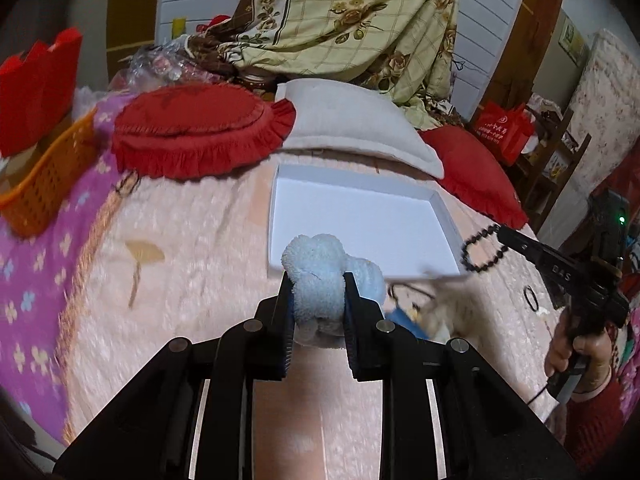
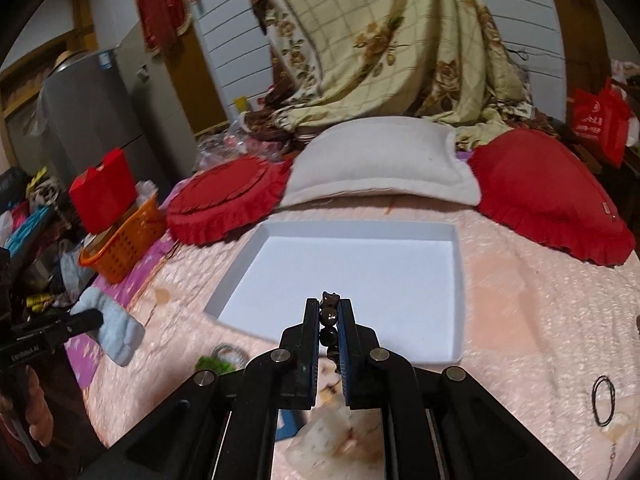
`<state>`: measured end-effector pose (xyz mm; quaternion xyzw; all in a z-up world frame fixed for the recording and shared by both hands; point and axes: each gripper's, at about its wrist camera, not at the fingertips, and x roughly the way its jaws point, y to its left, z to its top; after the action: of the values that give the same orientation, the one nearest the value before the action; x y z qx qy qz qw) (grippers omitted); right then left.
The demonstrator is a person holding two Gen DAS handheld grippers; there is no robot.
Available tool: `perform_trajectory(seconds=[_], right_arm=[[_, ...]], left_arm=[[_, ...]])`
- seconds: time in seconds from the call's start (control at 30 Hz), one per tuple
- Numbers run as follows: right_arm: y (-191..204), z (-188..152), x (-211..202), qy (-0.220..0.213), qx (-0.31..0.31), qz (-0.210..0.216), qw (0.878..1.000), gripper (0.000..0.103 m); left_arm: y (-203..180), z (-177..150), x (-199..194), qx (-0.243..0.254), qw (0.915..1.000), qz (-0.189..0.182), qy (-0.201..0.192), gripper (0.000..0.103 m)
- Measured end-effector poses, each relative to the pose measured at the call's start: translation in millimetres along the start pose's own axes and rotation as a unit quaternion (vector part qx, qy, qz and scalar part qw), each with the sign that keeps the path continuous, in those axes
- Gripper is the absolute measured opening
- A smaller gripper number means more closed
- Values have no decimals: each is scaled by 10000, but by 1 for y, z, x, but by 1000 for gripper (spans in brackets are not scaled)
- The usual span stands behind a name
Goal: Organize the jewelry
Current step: 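Carry both items into the white box and open both tools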
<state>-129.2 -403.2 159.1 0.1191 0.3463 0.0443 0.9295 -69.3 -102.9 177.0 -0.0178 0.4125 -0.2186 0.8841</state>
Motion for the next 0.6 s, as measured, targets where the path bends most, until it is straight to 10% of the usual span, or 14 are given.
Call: perform_trajectory(seconds=[0.6], right_arm=[[-88, 77, 138, 686, 891, -401, 9928, 8]], left_arm=[[21, 114, 229, -6, 9931, 574, 1023, 20]])
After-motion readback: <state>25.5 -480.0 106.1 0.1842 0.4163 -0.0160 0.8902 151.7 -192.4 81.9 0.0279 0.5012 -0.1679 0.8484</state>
